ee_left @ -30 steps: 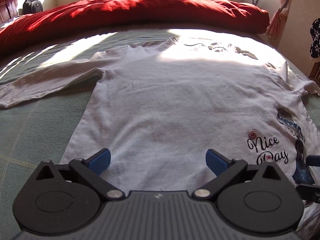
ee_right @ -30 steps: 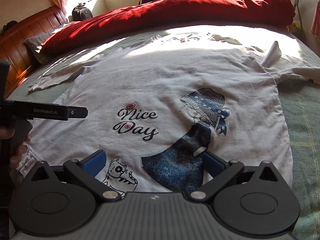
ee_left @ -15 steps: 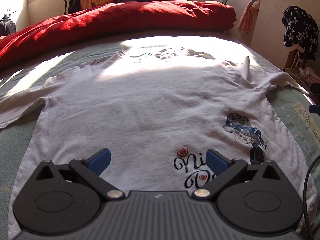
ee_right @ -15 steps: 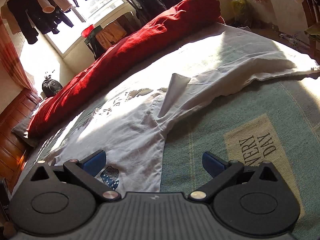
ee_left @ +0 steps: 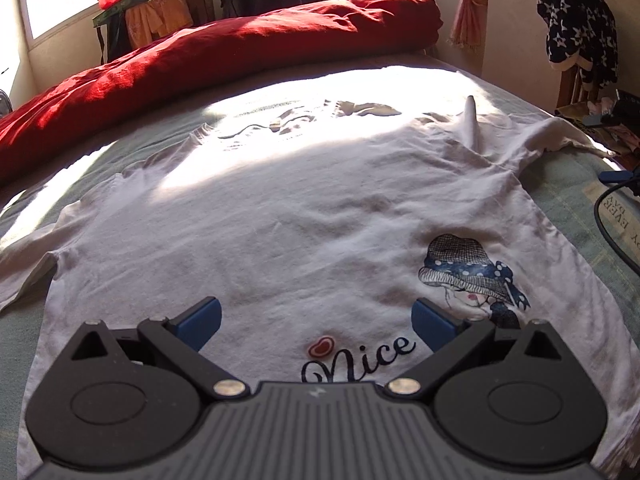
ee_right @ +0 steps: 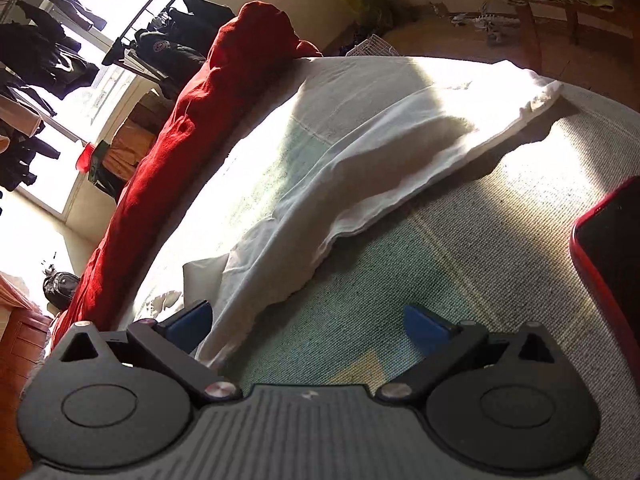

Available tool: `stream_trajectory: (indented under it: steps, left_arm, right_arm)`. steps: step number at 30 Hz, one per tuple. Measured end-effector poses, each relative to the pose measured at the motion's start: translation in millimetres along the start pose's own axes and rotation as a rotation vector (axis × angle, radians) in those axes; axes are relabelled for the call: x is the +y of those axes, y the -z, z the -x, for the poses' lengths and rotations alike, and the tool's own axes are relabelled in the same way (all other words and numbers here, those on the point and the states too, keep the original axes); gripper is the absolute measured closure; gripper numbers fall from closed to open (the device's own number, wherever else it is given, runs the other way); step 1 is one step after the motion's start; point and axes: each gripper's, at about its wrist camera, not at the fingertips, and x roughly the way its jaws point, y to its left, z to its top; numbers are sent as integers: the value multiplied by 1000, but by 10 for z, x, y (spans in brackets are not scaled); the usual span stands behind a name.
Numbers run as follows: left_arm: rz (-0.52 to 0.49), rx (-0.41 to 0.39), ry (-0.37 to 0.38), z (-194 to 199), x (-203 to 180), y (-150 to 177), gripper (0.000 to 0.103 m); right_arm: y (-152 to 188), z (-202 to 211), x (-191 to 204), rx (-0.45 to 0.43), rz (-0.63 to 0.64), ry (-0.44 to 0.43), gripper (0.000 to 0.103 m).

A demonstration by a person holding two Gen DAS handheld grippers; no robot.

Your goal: Fold clothes

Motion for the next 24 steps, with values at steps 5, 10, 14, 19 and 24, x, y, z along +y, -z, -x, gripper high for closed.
stream_trajectory:
  steps: [5, 10, 14, 19, 24]
  left_arm:
    - [-28, -13, 2, -54, -88, -49, 2]
    - [-29, -4, 13, -118, -119, -44, 2]
    - [-29, 1, 21, -164, -143, -42, 2]
    - [-27, -4, 31, -177, -157, -44, 2]
    - [-26, -5, 37, -185, -145, -49, 2]
  right_arm:
    - [-172, -147, -67, -24, -4, -5, 0]
    - [-290, -262, -77, -32, 11, -9, 0]
    - [-322, -324, -118, -61, 6, -25, 0]
    - [-343, -379, -141, -101, 13, -35, 0]
    - [-335, -437, -123, -145, 45, -28, 0]
